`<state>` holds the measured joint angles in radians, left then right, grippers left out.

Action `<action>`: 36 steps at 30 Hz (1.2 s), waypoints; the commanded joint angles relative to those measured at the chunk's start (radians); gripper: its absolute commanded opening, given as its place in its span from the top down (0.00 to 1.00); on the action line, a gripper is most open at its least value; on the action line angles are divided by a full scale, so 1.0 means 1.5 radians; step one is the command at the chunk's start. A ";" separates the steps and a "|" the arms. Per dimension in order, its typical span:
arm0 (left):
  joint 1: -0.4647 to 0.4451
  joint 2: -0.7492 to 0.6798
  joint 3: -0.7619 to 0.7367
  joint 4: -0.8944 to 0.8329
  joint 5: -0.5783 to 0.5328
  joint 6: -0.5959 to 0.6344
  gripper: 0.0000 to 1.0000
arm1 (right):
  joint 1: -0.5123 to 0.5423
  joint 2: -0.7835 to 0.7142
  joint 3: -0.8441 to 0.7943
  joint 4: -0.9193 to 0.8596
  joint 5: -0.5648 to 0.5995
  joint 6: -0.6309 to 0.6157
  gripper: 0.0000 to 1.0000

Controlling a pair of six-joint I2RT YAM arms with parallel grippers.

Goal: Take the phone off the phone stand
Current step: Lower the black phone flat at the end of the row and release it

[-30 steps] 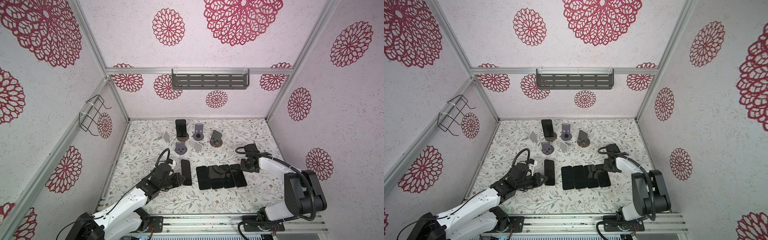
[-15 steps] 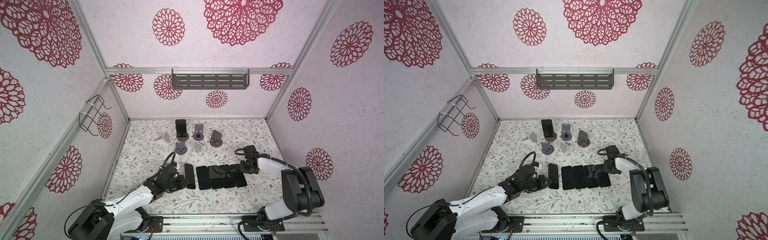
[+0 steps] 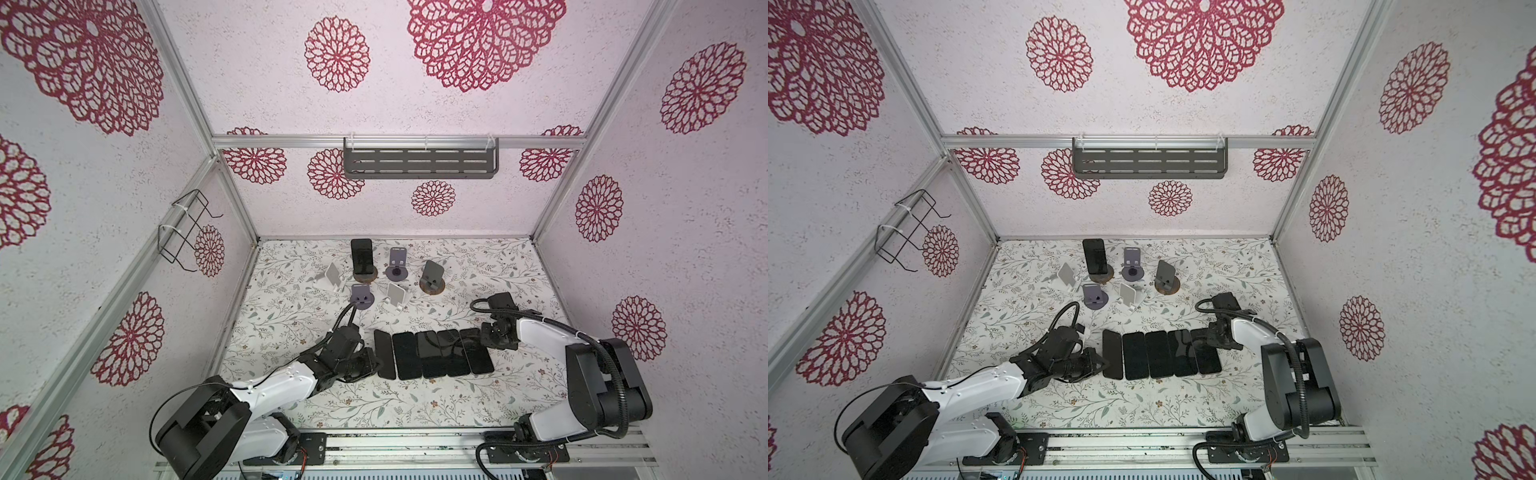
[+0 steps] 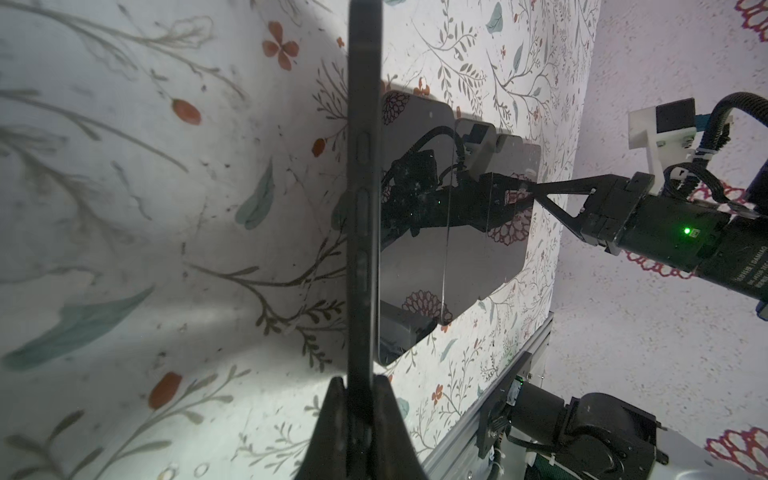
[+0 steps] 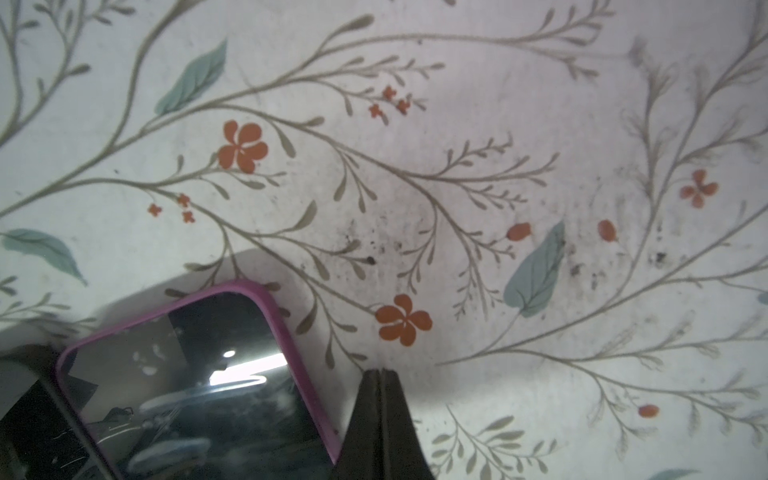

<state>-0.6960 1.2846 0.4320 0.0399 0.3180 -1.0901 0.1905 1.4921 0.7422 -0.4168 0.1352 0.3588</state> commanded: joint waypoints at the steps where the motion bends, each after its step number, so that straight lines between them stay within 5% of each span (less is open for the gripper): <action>1: -0.004 0.031 0.013 0.039 0.015 -0.003 1.00 | -0.003 -0.034 -0.004 -0.010 0.012 -0.001 1.00; 16: -0.004 0.139 0.048 0.091 0.044 -0.003 1.00 | -0.044 -0.087 -0.033 0.000 0.032 0.020 1.00; 26: -0.004 0.157 0.048 0.066 0.030 -0.024 0.74 | -0.094 -0.142 -0.068 0.042 0.025 0.032 0.97; 36: -0.001 0.191 0.051 0.067 0.018 -0.060 0.54 | -0.100 -0.173 -0.057 0.055 -0.068 0.047 0.93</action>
<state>-0.6949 1.5375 0.5087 0.1825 0.3752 -1.1568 0.0448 1.2743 0.6353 -0.3428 0.0654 0.4042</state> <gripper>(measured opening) 0.448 0.074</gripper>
